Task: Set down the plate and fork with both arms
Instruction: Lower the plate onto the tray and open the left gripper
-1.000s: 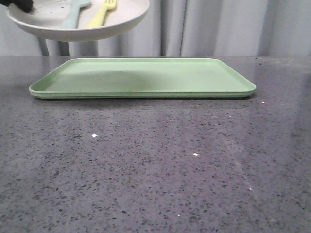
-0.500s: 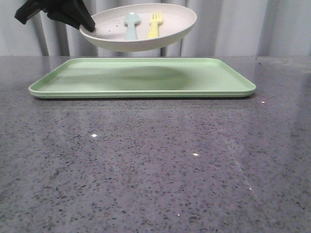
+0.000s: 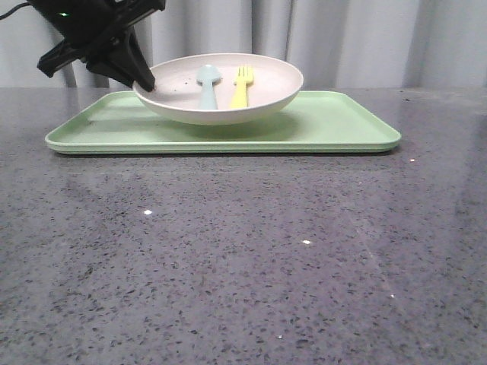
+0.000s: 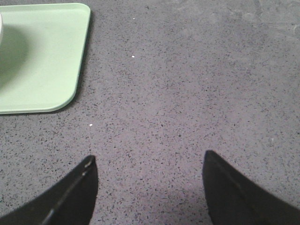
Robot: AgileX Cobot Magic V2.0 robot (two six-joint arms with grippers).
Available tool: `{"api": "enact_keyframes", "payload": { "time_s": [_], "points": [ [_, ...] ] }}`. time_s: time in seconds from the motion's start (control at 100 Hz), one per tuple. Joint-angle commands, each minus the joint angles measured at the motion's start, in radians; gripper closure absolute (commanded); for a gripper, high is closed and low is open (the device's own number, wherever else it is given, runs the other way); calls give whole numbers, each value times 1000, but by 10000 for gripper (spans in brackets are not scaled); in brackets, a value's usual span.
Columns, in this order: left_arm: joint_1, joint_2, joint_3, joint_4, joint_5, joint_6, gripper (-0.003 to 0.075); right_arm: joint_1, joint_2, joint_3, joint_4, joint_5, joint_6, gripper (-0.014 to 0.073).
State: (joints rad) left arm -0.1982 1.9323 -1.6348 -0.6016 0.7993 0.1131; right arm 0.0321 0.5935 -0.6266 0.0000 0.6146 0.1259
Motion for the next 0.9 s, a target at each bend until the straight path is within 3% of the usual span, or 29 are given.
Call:
{"api": "enact_keyframes", "payload": {
  "time_s": [0.0, 0.89],
  "points": [
    [-7, -57, -39, -18, -47, -14, 741, -4, 16, -37, 0, -76, -4, 105],
    [-7, -37, -27, 17, -67, -15, 740, -4, 19, -37, 0, -76, -4, 105]
  ]
}}
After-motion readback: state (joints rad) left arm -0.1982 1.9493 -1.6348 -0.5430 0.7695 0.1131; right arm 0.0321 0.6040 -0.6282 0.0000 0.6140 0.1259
